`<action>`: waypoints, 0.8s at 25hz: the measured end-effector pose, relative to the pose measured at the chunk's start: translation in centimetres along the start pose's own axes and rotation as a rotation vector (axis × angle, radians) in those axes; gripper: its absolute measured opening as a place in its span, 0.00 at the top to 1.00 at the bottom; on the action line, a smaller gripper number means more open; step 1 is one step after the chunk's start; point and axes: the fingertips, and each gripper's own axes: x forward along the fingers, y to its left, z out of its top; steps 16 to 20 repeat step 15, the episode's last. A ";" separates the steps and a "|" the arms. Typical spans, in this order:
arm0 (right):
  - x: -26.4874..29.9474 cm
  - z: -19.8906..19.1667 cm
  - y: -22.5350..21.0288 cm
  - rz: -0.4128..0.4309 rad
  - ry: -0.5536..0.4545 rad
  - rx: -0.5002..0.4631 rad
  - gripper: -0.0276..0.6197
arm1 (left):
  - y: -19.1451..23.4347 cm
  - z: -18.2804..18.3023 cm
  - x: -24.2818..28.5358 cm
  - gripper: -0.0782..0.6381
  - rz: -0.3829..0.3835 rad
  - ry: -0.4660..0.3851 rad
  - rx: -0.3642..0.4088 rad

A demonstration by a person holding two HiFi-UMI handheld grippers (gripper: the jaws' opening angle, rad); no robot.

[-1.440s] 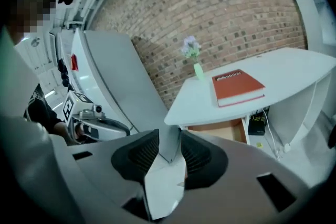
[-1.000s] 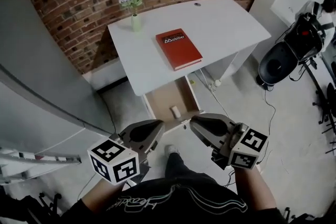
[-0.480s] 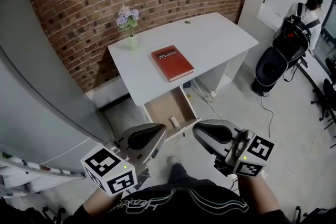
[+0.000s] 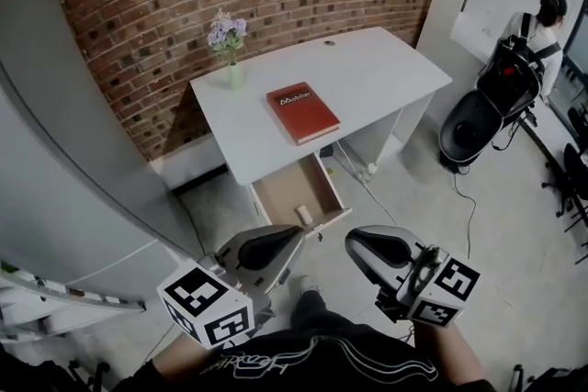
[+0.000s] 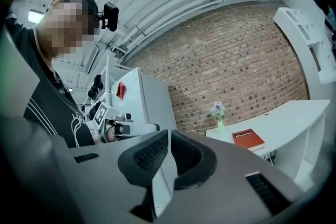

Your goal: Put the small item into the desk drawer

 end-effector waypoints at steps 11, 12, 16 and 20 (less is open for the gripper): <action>-0.3 -1.5 -0.6 -0.044 0.015 0.030 0.88 | 0.5 -1.4 0.6 0.86 -0.008 0.018 -0.019; -0.5 -2.1 -0.7 -0.048 0.013 0.031 0.87 | 0.4 -1.9 0.7 0.86 -0.007 0.019 -0.016; -1.3 -3.6 -1.3 -0.064 0.012 0.035 0.87 | 0.3 -3.4 1.4 0.86 -0.010 0.025 -0.007; -1.3 -3.6 -1.3 -0.064 0.012 0.035 0.87 | 0.3 -3.4 1.4 0.86 -0.010 0.025 -0.007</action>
